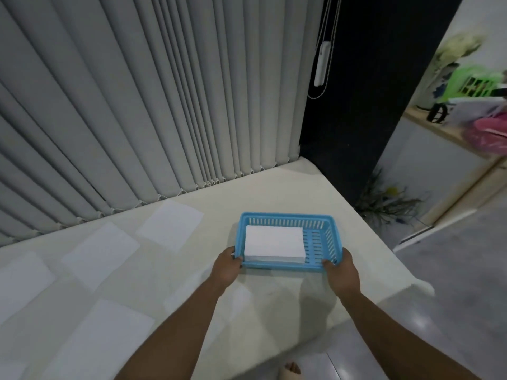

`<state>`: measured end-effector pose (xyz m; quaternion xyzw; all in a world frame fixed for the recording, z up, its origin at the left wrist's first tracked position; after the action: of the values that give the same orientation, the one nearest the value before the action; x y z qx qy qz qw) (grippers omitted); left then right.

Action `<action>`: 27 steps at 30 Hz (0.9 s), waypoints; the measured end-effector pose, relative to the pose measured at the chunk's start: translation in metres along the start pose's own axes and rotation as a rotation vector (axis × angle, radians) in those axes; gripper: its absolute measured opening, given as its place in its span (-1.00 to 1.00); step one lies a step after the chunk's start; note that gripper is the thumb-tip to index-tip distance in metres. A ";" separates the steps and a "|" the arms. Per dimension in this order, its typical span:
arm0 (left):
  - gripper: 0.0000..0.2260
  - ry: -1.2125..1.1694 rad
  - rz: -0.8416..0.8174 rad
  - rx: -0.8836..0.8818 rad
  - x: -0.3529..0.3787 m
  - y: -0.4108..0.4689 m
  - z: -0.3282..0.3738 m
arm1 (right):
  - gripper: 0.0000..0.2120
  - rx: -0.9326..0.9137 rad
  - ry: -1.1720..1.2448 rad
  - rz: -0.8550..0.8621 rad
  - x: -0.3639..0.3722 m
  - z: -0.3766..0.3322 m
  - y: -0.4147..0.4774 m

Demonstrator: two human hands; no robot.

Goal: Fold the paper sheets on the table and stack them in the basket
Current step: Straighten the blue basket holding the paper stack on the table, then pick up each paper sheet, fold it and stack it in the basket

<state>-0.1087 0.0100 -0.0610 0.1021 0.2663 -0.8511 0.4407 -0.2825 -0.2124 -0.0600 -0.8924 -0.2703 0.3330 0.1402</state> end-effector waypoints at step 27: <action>-0.67 -0.001 0.535 -0.369 -0.045 -0.100 -0.104 | -0.70 -1.098 -0.841 0.058 0.140 -0.087 -0.090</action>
<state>-0.1690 0.1453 -0.0934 0.0863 0.3794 -0.6427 0.6600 -0.1707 -0.0641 -0.0295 -0.6364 -0.4070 0.4692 -0.4574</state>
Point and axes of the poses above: each hand's wrist, its own y-axis towards the middle knuckle, its own x-axis out of the palm, z = x × y, the point moved 2 cm from there along y, towards the middle knuckle, and after that the axes turned 8 degrees about x, right-handed, at the moved point
